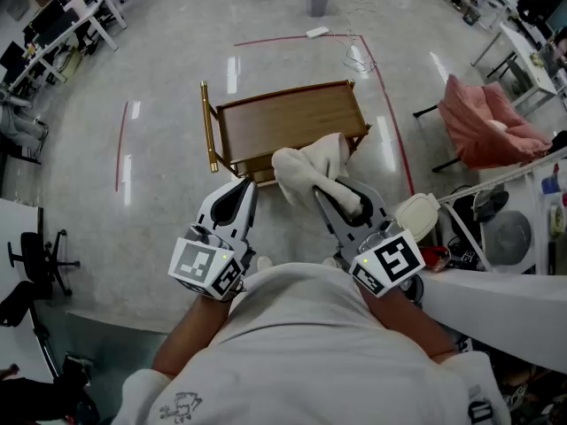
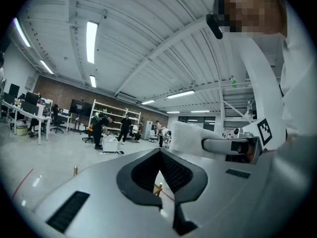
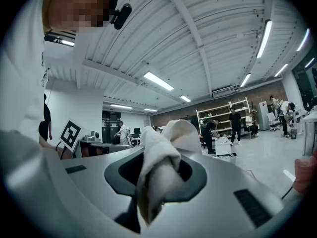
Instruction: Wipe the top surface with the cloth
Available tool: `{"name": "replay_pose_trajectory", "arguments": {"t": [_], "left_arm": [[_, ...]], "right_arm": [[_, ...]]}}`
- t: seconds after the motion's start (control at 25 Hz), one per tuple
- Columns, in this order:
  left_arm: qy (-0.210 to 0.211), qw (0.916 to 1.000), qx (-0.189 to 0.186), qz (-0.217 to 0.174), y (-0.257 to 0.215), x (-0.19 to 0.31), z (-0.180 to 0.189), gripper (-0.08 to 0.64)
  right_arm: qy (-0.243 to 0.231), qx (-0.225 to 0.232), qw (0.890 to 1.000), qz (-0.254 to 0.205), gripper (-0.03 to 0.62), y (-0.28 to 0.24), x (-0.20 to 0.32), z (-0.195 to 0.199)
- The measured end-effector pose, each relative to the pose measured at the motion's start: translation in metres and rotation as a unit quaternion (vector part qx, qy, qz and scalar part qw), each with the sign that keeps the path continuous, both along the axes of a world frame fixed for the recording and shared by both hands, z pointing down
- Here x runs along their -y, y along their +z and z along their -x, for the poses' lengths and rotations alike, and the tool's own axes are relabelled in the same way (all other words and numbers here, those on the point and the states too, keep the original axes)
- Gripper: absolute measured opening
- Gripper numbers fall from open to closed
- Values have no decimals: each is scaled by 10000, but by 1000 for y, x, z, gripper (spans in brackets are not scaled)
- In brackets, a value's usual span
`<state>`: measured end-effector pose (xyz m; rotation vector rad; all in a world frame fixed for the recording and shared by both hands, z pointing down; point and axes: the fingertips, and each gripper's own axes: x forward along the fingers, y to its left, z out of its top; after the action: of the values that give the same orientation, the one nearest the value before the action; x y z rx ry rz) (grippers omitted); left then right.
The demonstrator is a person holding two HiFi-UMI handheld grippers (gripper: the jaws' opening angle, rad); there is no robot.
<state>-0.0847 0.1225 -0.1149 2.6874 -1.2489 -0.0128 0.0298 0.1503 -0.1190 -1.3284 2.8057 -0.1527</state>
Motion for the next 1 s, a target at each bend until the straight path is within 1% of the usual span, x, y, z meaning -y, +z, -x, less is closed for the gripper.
{"name": "replay_pose_trajectory", "arguments": {"t": [0.12,0.28,0.56,0.8,1.0], "left_arm": [[30,10000,-46,-22,2,2,-3,8],[-22,10000,6,11,-1,2,-10,8],[-145,9998,-117,72,8,-1,-24,8],[-275,9994,-18,190,27,9,-32,8],[-446,9986,125,261,51,14,-45,8]], "right_arm": [[1,-1,10000,10,87,-1,2,-3],[-16,0,10000,50,87,1,2,-11],[-119,72,9997,208,89,15,-2,-32],[-200,-110,9988,422,89,39,4,-49],[-275,-250,9978,549,89,70,7,-80]]}}
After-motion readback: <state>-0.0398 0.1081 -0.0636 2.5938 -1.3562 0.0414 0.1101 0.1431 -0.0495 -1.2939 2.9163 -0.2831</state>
